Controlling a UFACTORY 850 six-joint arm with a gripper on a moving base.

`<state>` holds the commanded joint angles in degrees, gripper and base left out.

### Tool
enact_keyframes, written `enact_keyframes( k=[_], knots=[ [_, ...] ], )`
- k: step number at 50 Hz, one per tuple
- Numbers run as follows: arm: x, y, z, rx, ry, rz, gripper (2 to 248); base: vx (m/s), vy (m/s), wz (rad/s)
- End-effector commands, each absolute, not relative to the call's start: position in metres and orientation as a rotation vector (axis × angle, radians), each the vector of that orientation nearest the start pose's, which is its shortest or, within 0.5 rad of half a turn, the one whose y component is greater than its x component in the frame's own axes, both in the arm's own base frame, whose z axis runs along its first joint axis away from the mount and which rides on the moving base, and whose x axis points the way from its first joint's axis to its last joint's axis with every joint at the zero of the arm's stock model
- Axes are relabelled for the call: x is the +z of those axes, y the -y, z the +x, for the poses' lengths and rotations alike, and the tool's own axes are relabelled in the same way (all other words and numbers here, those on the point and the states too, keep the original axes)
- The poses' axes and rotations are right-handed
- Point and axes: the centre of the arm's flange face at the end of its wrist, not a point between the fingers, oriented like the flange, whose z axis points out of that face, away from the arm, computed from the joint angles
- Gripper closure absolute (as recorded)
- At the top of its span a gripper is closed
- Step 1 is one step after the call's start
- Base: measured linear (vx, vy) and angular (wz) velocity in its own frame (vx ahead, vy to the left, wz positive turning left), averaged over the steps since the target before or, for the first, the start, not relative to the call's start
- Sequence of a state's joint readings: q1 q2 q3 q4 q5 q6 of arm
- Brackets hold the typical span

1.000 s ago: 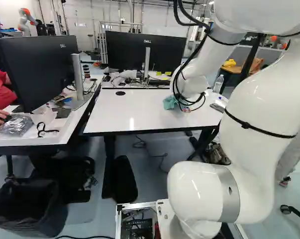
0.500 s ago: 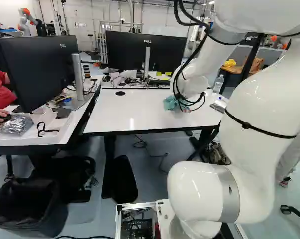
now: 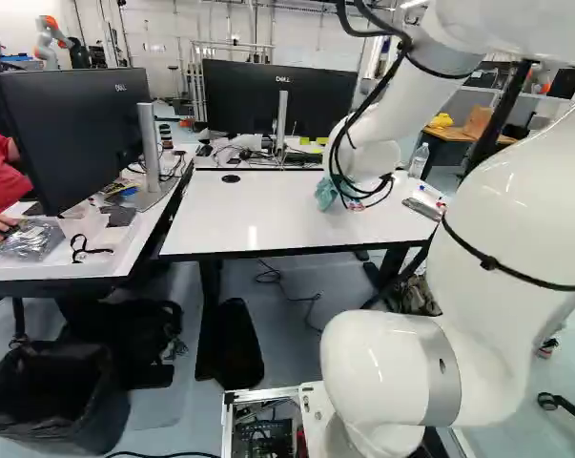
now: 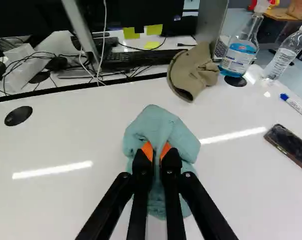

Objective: Clean the table with the green towel

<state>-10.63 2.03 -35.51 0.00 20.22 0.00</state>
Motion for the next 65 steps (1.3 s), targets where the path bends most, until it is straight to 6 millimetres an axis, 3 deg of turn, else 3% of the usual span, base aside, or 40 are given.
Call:
enact_keyframes(
  k=[23, 65],
  knots=[
    [0.466, 0.046, 0.41, -1.57, -0.157, -2.78, 213, 0.0, 0.0, 0.0],
    [0.464, -0.014, 0.388, -1.543, 0.05, -2.715, 213, 0.0, 0.0, 0.0]
  ],
)
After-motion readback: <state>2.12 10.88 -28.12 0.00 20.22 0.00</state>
